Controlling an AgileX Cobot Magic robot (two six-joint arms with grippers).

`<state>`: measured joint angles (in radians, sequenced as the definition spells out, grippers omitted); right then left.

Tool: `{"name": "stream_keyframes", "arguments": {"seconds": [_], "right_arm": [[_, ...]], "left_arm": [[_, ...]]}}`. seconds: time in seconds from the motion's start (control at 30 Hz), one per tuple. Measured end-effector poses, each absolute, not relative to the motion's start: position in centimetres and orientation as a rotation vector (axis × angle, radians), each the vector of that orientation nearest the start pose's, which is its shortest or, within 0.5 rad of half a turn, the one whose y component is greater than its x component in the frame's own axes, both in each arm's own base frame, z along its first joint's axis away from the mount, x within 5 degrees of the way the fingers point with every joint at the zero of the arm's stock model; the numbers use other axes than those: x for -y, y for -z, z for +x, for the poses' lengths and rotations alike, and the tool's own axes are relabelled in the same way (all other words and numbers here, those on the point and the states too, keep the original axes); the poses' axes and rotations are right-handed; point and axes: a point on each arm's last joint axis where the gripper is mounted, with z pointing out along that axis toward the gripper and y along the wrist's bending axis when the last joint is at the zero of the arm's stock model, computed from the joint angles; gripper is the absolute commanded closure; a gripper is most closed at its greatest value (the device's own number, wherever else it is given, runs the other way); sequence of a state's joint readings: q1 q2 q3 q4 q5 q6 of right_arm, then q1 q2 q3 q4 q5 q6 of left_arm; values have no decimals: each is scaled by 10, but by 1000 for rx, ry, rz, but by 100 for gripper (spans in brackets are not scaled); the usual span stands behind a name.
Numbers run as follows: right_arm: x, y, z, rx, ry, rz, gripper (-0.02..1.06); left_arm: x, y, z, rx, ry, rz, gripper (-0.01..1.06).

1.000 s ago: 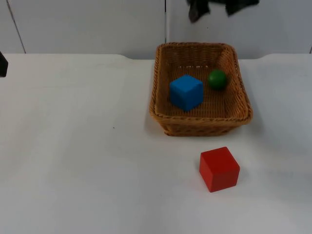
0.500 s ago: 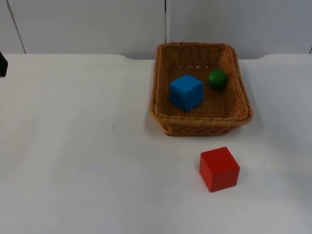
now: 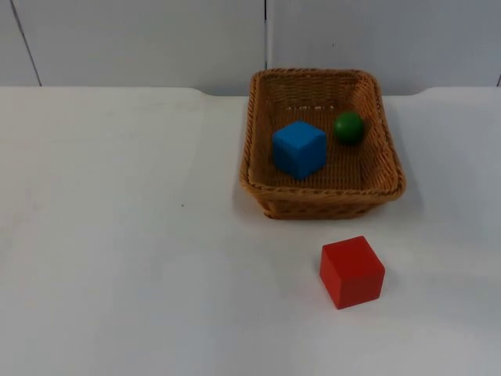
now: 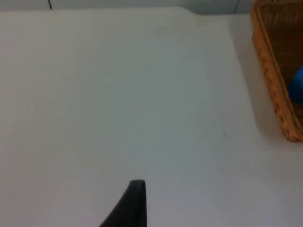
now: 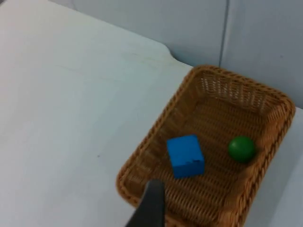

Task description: Place all geometric objects except the red cube into the basket.

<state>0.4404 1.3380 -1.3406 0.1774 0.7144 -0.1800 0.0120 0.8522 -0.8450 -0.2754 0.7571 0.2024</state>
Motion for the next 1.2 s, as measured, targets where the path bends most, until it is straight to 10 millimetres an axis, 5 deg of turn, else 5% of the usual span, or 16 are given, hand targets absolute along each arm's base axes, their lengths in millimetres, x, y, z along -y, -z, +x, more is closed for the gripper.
{"name": "stream_keyframes", "arguments": {"seconds": [0.4, 0.7, 0.93, 1.2], "right_arm": [[-89, -381, 156, -2024, -379, -579, 26], [-54, -354, 86, -1904, -395, -549, 26], [-31, -333, 38, -1848, -425, -523, 26], [-5, -310, -3, -1847, -380, -470, 26]], "left_arm": [[18, -377, 74, -1985, 182, 143, 5], [17, -323, 24, -1956, 151, 168, 5], [17, -307, -8, -1879, 132, 161, 5], [17, -286, -7, -1990, 166, 137, 5]]}}
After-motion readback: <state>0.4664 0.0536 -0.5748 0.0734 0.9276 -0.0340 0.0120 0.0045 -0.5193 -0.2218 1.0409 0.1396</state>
